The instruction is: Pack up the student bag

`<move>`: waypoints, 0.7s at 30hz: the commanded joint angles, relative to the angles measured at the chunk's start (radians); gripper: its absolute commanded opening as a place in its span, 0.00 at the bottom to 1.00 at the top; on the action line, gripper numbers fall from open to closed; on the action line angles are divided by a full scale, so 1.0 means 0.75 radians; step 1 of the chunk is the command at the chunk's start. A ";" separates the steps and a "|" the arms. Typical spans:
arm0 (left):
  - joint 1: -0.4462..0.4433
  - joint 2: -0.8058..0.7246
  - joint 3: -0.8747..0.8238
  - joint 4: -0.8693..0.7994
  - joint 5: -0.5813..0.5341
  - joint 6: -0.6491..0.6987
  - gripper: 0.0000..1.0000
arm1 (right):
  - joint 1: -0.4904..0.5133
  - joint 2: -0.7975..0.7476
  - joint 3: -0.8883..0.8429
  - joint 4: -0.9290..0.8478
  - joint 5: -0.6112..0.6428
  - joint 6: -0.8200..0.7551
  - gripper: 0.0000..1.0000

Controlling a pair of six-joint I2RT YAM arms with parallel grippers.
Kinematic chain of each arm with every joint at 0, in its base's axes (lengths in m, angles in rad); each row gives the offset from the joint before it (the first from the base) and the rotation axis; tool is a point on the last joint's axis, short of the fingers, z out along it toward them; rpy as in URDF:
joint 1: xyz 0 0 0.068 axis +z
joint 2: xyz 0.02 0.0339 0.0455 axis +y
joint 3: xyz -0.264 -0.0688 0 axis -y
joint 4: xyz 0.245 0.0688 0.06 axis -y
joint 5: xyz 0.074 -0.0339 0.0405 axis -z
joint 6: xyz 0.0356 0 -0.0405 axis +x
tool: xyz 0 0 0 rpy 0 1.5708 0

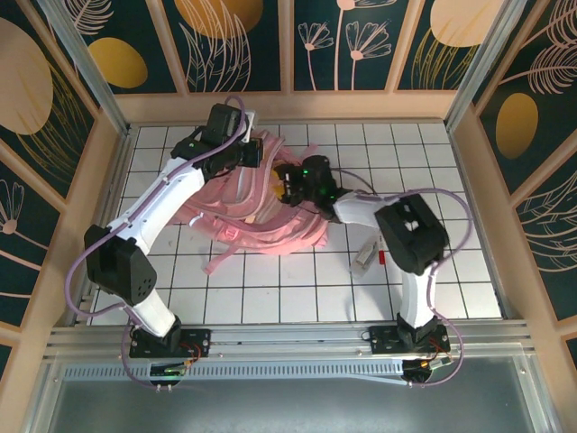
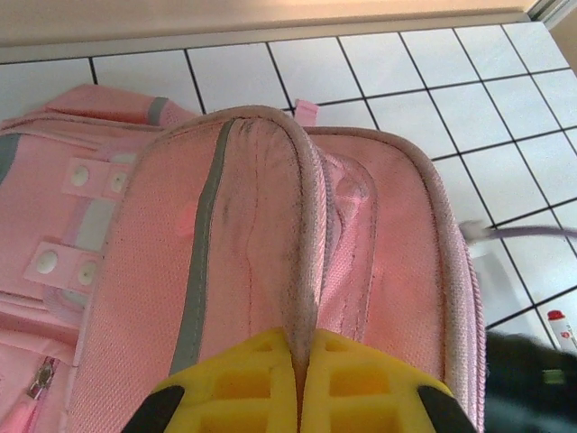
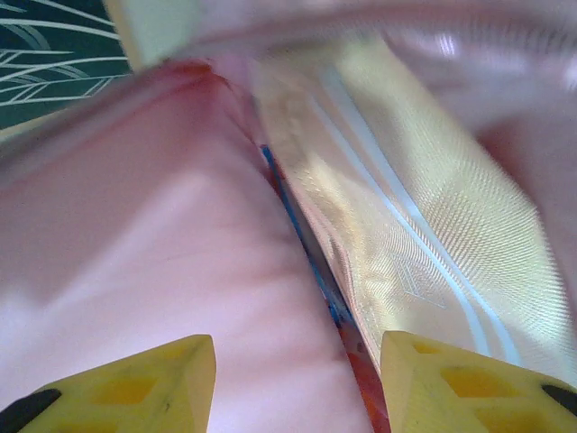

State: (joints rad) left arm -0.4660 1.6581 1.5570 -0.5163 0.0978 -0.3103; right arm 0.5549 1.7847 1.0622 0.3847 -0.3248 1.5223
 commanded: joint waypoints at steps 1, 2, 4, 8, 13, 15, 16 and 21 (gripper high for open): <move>-0.003 -0.084 -0.045 0.145 0.018 -0.021 0.00 | -0.058 -0.135 -0.070 -0.191 -0.118 -0.317 0.53; -0.003 -0.090 -0.060 0.155 0.020 -0.024 0.00 | -0.070 -0.161 -0.088 -0.223 -0.135 -0.344 0.53; -0.003 -0.106 -0.090 0.176 0.025 -0.040 0.00 | -0.092 -0.253 -0.138 -0.289 -0.159 -0.435 0.53; -0.003 -0.144 -0.165 0.223 0.078 -0.078 0.00 | -0.130 -0.480 -0.175 -0.634 0.045 -0.729 0.54; -0.003 -0.150 -0.250 0.271 0.158 -0.074 0.00 | -0.247 -0.747 -0.284 -0.950 0.390 -1.143 0.66; -0.003 -0.143 -0.272 0.278 0.171 -0.072 0.00 | -0.332 -0.801 -0.309 -1.094 0.495 -1.262 0.67; -0.004 -0.140 -0.279 0.283 0.179 -0.072 0.00 | -0.371 -0.820 -0.318 -1.146 0.539 -1.279 0.68; -0.003 -0.125 -0.289 0.294 0.202 -0.052 0.00 | -0.610 -0.880 -0.426 -1.180 0.462 -1.403 0.68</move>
State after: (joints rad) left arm -0.4656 1.5772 1.3437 -0.3405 0.2073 -0.3527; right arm 0.1635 1.1374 0.7883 -0.3889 -0.0113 0.6018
